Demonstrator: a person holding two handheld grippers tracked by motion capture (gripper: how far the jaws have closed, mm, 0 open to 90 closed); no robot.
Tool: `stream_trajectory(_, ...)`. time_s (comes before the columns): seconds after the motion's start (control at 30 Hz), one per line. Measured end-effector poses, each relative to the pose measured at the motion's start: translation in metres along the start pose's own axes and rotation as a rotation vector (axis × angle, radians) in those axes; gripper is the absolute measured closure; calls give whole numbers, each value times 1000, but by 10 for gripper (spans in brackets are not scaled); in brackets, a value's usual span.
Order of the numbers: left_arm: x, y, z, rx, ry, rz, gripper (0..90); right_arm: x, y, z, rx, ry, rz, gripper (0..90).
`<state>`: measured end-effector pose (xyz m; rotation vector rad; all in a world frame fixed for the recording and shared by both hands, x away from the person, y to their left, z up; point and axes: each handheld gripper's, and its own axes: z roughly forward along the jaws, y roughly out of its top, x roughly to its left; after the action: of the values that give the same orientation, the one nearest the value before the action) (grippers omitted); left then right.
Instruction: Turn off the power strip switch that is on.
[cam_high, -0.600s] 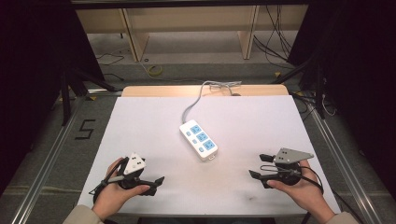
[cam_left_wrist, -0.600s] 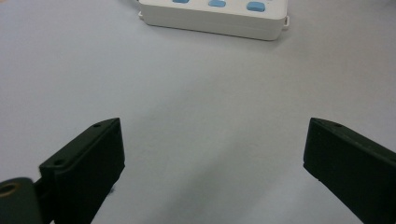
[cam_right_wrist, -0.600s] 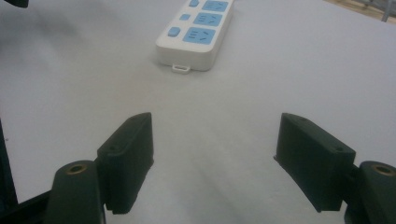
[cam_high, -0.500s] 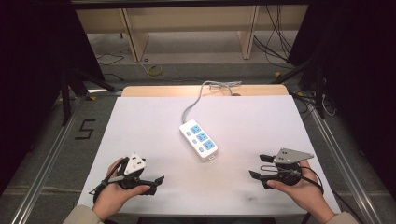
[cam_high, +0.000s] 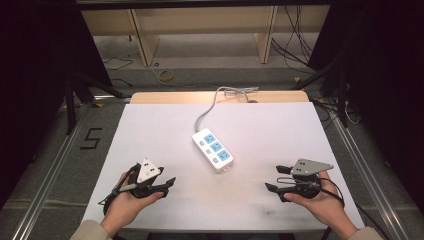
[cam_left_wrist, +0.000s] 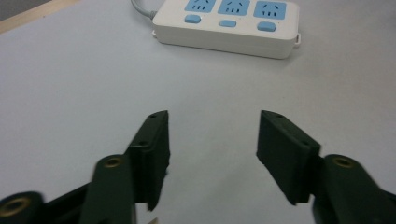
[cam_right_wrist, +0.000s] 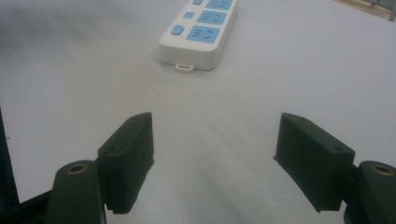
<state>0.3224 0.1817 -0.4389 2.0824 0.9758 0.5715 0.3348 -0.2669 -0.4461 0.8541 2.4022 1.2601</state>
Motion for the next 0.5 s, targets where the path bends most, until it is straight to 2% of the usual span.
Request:
stream_trajectory(0.27,2,10,0,-28,1,-19,876,0,0,0,0,0,1,283)
stream_trajectory(0.33,1,13,0,-26,-4,-33,896,0,0,1,0,1,-2,284)
stream_trajectory(0.5,-1,15,2,-16,-13,-26,897,0,0,1,0,1,0,284)
